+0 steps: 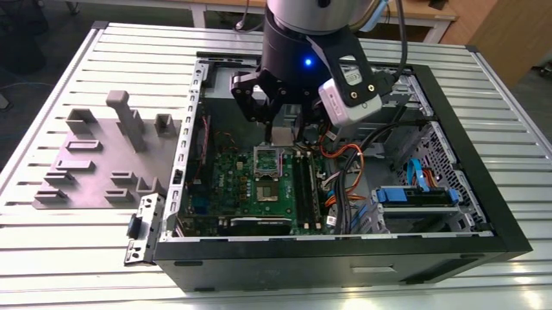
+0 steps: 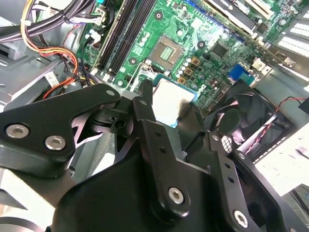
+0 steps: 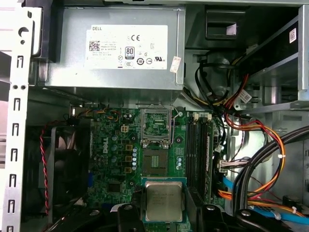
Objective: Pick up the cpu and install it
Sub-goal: 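Place the cpu into insertion slot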
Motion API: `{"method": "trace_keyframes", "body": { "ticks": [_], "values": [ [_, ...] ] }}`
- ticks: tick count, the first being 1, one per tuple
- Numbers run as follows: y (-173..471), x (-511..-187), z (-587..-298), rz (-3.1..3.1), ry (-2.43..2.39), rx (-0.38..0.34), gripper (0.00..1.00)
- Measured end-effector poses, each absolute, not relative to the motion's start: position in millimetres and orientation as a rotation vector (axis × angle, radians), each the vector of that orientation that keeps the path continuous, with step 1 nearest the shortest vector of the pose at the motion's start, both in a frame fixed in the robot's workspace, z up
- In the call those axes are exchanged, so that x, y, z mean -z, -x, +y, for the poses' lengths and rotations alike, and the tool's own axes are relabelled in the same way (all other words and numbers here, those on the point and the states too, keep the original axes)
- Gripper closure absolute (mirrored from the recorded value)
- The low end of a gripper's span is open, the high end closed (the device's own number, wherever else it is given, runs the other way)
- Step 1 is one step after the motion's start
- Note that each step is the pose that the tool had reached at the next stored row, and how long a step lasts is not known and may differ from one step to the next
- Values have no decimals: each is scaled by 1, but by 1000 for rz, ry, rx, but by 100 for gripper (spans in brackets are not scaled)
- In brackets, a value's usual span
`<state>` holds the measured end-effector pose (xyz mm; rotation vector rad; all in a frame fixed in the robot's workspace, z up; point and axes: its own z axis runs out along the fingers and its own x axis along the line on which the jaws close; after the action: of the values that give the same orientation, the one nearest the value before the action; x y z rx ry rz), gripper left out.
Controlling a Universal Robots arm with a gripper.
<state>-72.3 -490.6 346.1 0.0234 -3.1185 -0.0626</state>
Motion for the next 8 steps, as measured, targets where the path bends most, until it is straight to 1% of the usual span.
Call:
{"method": "trace_keyframes", "body": {
  "ticks": [8],
  "values": [
    [72,-344,-491,-3119,-23,63,55]
  ]
}}
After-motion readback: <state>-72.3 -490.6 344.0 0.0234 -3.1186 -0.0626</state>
